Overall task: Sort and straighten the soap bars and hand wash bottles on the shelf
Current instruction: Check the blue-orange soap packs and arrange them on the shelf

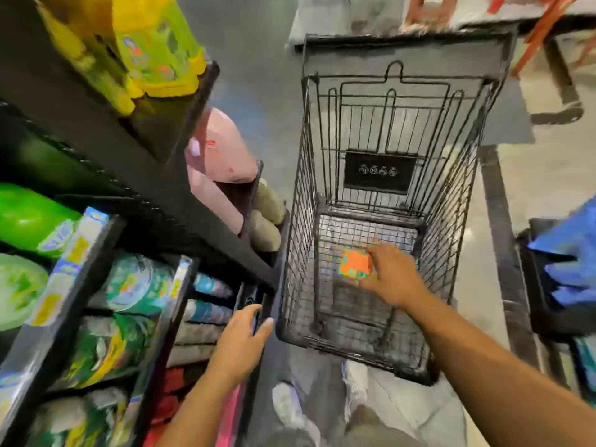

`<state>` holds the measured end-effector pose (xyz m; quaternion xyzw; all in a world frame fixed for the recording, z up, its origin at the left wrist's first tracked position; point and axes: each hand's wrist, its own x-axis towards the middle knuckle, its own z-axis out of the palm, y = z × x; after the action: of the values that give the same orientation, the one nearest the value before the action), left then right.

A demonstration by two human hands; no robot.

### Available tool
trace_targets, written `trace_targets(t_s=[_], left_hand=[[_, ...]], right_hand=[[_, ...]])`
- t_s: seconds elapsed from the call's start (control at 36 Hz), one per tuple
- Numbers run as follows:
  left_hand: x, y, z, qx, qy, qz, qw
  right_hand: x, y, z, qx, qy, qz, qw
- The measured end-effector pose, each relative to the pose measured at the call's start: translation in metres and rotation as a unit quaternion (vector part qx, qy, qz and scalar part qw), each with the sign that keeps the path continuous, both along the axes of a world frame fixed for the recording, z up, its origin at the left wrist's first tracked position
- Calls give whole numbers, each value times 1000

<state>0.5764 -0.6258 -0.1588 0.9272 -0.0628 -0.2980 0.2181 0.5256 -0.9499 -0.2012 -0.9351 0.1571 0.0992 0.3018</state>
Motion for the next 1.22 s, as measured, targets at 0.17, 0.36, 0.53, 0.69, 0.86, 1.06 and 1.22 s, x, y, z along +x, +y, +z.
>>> trace_targets(t_s=[0.17, 0.36, 0.53, 0.69, 0.86, 1.06, 1.22], left_hand=[[57, -62, -41, 30, -28, -13, 999], [116, -132, -84, -20, -68, 10, 997], [113, -125, -139, -55, -43, 95, 993], [113, -120, -154, -33, -84, 97, 991], [120, -116, -164, -66, -82, 86, 991], [121, -115, -162, -89, -78, 77, 990], [120, -111, -165, -112, -73, 80, 988]], right_hand=[[6, -38, -47, 0, 82, -64, 995], [16, -42, -103, -9, 175, -76, 982], [24, -20, -154, -1, 189, -92, 978], [41, 14, -204, 32, 216, -90, 972], [59, 48, -246, 56, 234, -84, 967], [79, 59, -275, -38, 213, 3, 976], [107, 53, -284, -42, 197, 6, 979]])
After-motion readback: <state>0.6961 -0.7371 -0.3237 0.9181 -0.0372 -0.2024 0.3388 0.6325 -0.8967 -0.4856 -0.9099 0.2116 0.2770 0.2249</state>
